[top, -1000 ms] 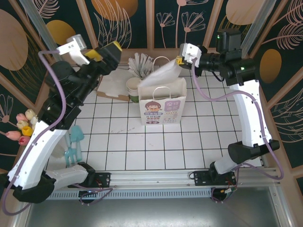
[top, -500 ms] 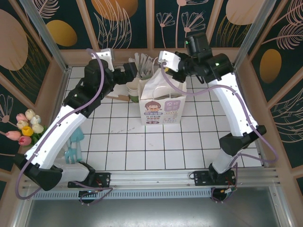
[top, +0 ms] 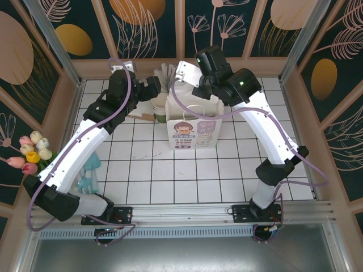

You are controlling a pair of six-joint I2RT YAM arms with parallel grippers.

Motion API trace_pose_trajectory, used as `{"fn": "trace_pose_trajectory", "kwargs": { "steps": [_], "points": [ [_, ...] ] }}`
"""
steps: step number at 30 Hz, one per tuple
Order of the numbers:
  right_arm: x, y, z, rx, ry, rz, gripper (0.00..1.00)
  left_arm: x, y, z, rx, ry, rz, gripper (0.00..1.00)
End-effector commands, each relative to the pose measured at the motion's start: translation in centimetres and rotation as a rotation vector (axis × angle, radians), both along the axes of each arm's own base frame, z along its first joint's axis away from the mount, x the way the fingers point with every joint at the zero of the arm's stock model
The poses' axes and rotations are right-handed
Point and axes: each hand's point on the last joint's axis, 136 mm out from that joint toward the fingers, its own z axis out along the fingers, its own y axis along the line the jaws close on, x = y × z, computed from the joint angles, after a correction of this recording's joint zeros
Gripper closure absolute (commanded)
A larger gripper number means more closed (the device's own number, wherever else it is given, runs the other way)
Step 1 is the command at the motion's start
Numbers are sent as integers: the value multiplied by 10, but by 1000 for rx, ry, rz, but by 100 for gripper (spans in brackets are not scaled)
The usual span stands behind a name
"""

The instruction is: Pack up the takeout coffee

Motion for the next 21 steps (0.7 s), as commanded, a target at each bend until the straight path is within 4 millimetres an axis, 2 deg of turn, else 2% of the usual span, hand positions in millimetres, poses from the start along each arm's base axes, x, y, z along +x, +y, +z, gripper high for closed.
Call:
{"fn": "trace_pose_trajectory", "kwargs": {
  "steps": [1, 5, 11, 21],
  "points": [
    [2, -9, -20, -46, 28, -95, 100, 4, 3, 0, -11, -8, 19, 1],
    [-5, -2, -48, -53, 119, -76, 100, 5, 0, -3, -21, -8, 5, 1],
    [-20, 15, -77, -42, 246, 48, 100, 4, -5, -5, -33, -6, -25, 2],
    [-3, 21, -131, -82, 412, 121, 100, 0, -16, -17, -50, 17, -88, 1]
  ]
}}
